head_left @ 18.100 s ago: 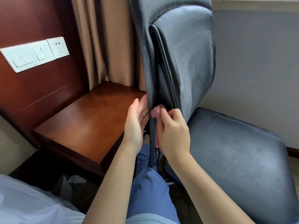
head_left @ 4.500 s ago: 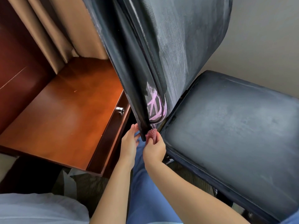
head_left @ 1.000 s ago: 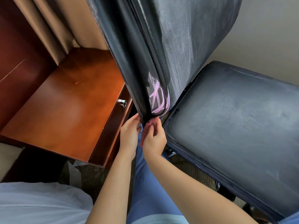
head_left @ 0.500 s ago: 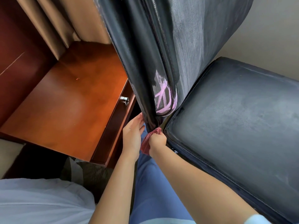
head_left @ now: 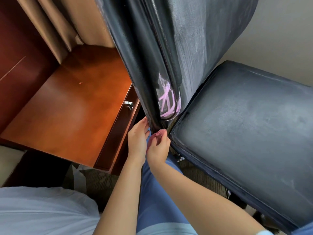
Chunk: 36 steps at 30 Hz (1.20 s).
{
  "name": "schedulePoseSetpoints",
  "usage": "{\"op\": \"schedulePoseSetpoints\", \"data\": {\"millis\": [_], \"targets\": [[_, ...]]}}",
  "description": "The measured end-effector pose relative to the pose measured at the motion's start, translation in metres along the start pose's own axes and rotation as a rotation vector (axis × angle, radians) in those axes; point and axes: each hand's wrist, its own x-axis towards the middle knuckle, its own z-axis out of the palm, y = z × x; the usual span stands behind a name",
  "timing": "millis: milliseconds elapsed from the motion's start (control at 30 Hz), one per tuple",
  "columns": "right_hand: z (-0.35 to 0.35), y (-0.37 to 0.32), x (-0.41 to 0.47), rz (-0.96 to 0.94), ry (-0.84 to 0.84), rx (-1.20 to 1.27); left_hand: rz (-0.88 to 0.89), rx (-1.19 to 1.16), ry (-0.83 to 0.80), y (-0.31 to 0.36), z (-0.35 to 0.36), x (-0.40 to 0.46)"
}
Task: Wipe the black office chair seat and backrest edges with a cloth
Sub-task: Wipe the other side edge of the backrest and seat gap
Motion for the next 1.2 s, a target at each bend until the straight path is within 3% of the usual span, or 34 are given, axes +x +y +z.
{"op": "schedulePoseSetpoints", "data": {"millis": [267, 500, 700, 867, 1000, 1200], "targets": [[0.013, 0.004, 0.022, 0.221, -0.034, -0.061, -0.027, 0.023, 0.031, -0.004, -0.004, 0.008], [-0.014, -0.022, 0.032, 0.378, -0.205, -0.005, -0.017, 0.027, 0.016, -0.009, -0.003, 0.009], [-0.013, -0.03, -0.004, 0.366, -0.118, 0.174, -0.024, 0.051, 0.028, -0.002, -0.005, 0.004], [-0.003, -0.021, -0.033, 0.335, -0.233, 0.167, -0.04, 0.097, 0.016, 0.004, -0.001, -0.003], [-0.024, -0.035, -0.028, 0.443, -0.13, 0.332, -0.041, 0.172, -0.024, 0.01, 0.0, -0.012], [-0.045, -0.053, -0.013, 0.236, -0.075, 0.241, 0.007, 0.139, -0.047, 0.018, -0.002, -0.02]]}}
